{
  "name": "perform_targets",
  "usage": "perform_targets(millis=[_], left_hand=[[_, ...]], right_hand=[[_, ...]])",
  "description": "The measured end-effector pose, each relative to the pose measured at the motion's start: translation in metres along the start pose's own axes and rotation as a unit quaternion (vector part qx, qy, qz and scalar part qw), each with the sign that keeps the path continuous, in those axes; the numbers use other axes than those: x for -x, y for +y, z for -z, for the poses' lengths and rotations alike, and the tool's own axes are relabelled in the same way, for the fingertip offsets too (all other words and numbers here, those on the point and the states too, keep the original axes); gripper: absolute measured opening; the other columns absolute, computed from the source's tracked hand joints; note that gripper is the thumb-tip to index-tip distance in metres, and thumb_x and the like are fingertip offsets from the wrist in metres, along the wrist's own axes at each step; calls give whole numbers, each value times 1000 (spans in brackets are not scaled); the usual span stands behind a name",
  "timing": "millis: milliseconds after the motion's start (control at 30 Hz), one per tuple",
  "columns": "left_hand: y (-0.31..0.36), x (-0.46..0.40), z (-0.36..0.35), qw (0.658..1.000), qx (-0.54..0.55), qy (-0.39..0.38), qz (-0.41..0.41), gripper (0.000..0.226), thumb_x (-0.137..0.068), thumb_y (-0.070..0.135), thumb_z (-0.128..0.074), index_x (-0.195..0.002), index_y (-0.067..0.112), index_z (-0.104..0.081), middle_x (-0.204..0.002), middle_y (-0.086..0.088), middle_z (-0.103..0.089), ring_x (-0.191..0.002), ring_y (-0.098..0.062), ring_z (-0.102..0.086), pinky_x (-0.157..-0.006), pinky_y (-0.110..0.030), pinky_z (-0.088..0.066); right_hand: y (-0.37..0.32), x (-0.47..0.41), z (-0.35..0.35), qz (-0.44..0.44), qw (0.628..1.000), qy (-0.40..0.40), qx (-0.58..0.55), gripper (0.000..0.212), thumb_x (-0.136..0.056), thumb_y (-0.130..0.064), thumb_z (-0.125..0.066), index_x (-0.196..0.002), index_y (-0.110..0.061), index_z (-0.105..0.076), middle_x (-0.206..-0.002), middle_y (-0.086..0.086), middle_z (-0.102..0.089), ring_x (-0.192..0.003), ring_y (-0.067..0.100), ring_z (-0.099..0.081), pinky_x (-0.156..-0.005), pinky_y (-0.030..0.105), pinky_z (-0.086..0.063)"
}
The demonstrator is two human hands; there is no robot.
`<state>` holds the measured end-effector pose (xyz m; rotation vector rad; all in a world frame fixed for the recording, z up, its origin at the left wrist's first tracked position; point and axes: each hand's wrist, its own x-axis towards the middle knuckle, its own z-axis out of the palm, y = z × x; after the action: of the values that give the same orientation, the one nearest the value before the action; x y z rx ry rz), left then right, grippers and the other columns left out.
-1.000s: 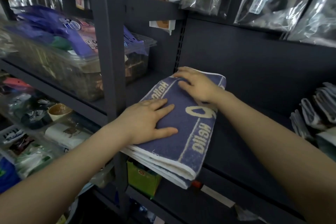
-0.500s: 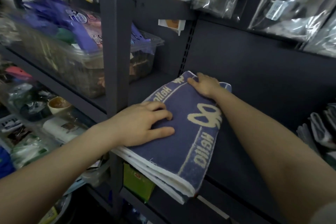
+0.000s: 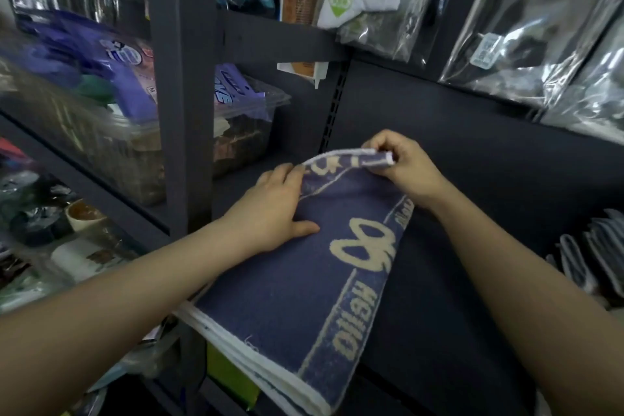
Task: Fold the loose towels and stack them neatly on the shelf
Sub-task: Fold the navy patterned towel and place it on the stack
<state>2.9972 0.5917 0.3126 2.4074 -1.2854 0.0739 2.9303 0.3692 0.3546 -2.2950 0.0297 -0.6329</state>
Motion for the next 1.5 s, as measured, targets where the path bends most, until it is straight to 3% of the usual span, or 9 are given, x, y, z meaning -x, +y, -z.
perform_targets(millis=[133, 267, 400, 600, 767, 1033, 1233, 1400, 1500], left_hand=[[9, -16, 0, 998, 11, -5, 62, 89, -74, 41, -73, -141, 9, -23, -138, -14, -36, -126, -32, -35, -103, -42, -35], [11, -21, -4, 996, 7, 24, 86, 69, -72, 36, -76, -124, 11, -38, -124, -12, -46, -115, -32, -44, -91, -41, -40], [10, -19, -6, 996, -22, 57, 70, 56, -71, 38, -75, -107, 15, -39, -111, -7, -53, -105, -29, -47, -77, -35, -30], [8, -17, -9, 996, 60, 68, 20, 51, -75, 27, -73, -101, 19, -30, -102, -4, -52, -94, -27, -55, -72, -36, -40], [5, -33, -11, 977, 175, 95, 80, 39, -86, 30, -63, -110, 7, -42, -98, -11, -60, -90, -29, -58, -76, -39, -47], [-1, -44, -22, 985, 120, 80, 93, 18, -95, 23, -46, -104, 9, -41, -104, -18, -59, -87, -33, -56, -72, -41, -46], [2, -37, -11, 984, -108, 130, -54, 26, -94, 21, -44, -118, 14, -50, -122, -7, -43, -110, -27, -41, -85, -33, -29], [-7, -11, -15, 993, -75, -83, -38, 78, -86, 65, -30, -142, 12, -31, -149, -7, -31, -135, -20, -31, -111, -30, -24], [-6, -1, -20, 990, -88, -103, -39, 98, -75, 77, -19, -148, 14, -7, -157, -2, -8, -143, -13, -8, -112, -24, -5]], right_hand=[[5, 30, 12, -3, 996, -39, 79, 17, -85, 5, -59, -96, -6, -66, -105, 10, -64, -97, 19, -60, -84, 21, -44], [10, 46, 5, 58, 958, 110, 257, 34, -85, 6, -55, -116, -6, -64, -126, 14, -54, -113, 29, -52, -93, 30, -42], [5, 49, 1, 84, 942, 212, 244, 24, -87, 0, -54, -106, -7, -68, -109, 12, -56, -97, 27, -56, -77, 34, -47], [2, 29, 2, -39, 986, 157, 49, 19, -92, -7, -47, -84, -24, -48, -61, -1, -57, -49, 11, -54, -50, 25, -45], [2, -2, -4, -40, 982, 181, 27, 22, -91, -6, -50, -83, -25, -45, -68, -3, -54, -40, 3, -51, -44, 19, -46], [14, -38, -19, -34, 957, 203, 203, 4, -88, -15, -57, -86, -13, -55, -82, 2, -52, -72, 21, -53, -69, 38, -49], [22, -46, -42, -216, 964, 50, 145, 40, -95, -19, -46, -131, -6, -34, -125, 24, -53, -111, 39, -53, -93, 38, -43], [17, -1, -56, 46, 956, -168, 235, 49, -97, -31, -43, -142, -16, -33, -149, 6, -33, -137, 19, -28, -108, 24, -16], [30, 9, -52, 13, 910, -279, 305, 54, -97, -48, -27, -147, -33, -12, -157, -8, -8, -143, 9, -6, -113, 32, -1]])
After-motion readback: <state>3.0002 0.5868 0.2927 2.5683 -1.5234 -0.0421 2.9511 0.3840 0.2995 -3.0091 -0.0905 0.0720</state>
